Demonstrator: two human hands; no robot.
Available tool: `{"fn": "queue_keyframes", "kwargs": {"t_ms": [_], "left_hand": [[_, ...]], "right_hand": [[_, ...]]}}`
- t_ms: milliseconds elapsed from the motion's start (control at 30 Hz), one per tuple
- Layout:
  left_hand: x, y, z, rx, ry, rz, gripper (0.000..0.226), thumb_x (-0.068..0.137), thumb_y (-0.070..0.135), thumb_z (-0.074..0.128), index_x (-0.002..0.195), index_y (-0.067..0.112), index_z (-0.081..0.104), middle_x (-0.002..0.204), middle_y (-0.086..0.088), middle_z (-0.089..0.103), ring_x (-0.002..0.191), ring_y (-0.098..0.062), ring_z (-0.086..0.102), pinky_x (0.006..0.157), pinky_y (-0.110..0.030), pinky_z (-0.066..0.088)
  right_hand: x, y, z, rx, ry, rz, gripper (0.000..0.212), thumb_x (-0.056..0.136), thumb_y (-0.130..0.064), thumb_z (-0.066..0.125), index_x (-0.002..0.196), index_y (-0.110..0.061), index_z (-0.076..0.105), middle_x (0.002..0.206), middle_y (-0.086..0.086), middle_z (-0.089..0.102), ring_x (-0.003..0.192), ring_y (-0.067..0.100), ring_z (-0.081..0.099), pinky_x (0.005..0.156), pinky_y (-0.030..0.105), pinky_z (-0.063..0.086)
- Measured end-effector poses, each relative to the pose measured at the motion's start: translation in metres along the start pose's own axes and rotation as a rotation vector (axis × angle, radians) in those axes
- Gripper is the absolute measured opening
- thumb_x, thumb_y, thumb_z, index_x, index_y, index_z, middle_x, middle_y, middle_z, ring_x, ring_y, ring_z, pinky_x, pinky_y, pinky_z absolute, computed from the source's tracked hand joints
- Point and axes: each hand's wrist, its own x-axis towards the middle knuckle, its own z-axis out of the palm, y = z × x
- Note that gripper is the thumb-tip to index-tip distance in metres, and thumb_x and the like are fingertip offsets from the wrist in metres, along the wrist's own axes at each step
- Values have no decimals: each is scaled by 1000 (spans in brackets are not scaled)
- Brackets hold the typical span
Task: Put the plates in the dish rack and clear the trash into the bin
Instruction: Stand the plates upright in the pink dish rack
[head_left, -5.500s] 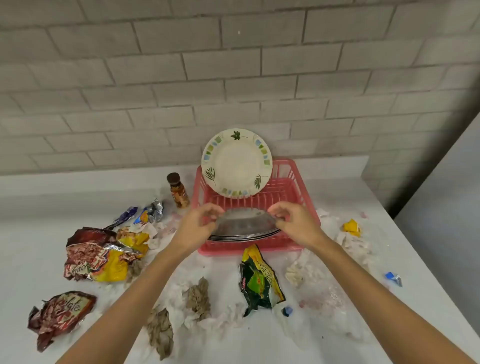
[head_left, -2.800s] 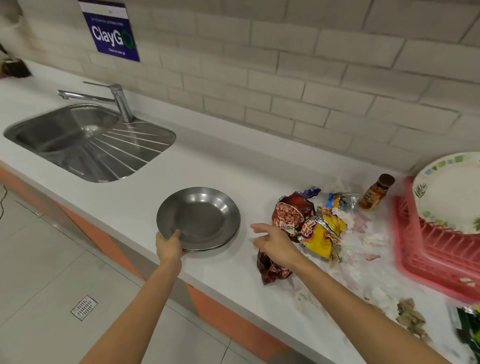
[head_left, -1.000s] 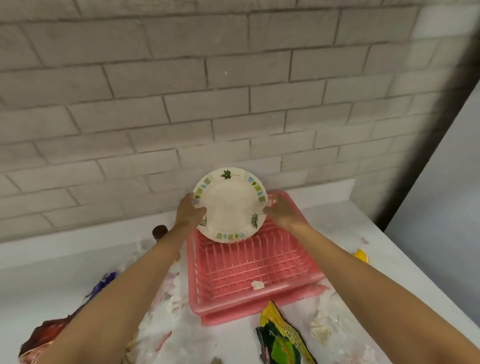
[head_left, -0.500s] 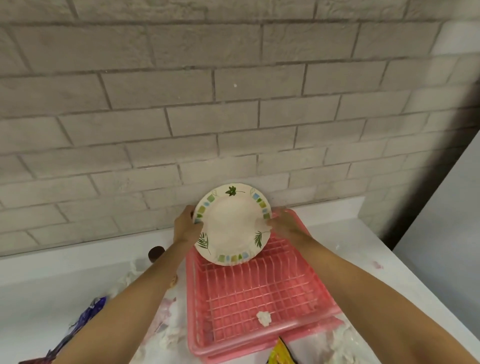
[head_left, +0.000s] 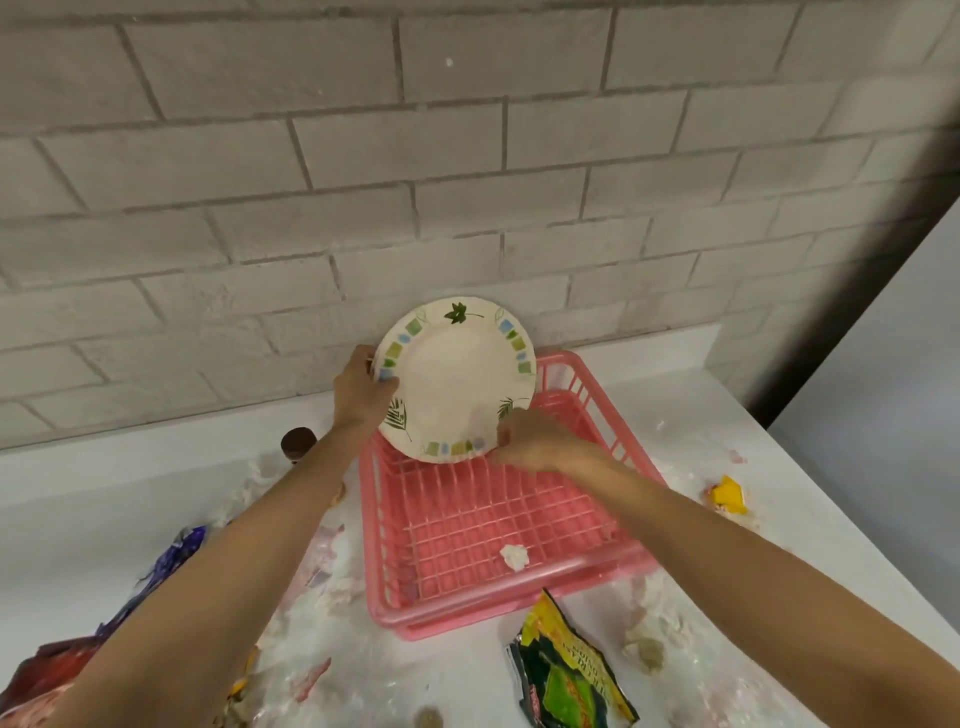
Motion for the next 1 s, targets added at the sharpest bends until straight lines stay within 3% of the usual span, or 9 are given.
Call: {"fn": "queue_keyframes", "kwargs": {"t_ms": [67,133,267,367,500,633,733,867,1000], "left_hand": [[2,4,1,-18,-39,-5,36,86,7,65,119,8,51,107,-5,62,90,-22,61,63,-28,51],[2,9,4,-19,-63,0,37,86,8,67,118,7,49,111,-9,61,94,-25,61,70,-34,54],[-3,23,8,-16,-84,41,36,85,4,66,117,7,50,109,-9,59,92,-22,58,66,-28,47],[-8,28,9,-6,-117,84,33,86,1,62,116,7,52,112,-13,63,97,-25,60,76,-33,50],[-12,29,9,-8,-101,86,33,86,1,59,119,10,57,114,-12,64,105,-27,60,87,-38,52],[-17,30,9,-41,-54,116,26,88,4,59,113,11,60,109,-10,66,102,-26,62,89,-43,53],[-22,38,7,-56,-40,189,23,89,1,58,111,6,63,105,-11,68,95,-21,61,85,-33,52],[-25,51,-3,-85,-15,234,22,90,-1,58,110,3,64,97,-3,64,87,-14,58,63,-2,40],[-23,58,-18,-222,14,237,19,93,6,59,112,8,63,99,-1,66,82,-13,61,65,-11,49]], "right_hand": [[-20,-7,26,-147,-299,2,19,81,-28,72,76,-10,69,64,2,66,53,16,60,57,28,54],[-32,-7,50,-259,-414,28,18,79,-22,71,72,-5,69,58,2,61,50,17,56,50,24,46],[-40,-3,73,-386,-250,3,19,86,-17,67,99,-4,63,94,8,66,82,27,65,63,29,45],[-47,-5,67,-301,-155,-41,15,89,-15,63,81,-5,56,83,9,61,78,28,62,62,31,45],[-79,-25,47,-93,-7,-204,16,81,-21,66,89,-8,63,85,8,66,76,26,64,63,37,53],[-118,-38,42,-83,-262,-320,22,78,-29,76,88,-16,62,75,-7,58,70,14,54,60,32,44],[-120,-37,27,-76,-343,-281,39,76,-47,78,95,-15,67,82,-7,64,78,11,58,71,31,47],[-80,-16,-6,144,-53,-145,35,80,-55,70,83,-20,69,79,-1,71,69,12,69,69,31,57],[-27,37,-32,494,332,59,38,85,-41,66,113,-15,64,93,12,70,68,17,65,63,33,54]]}}
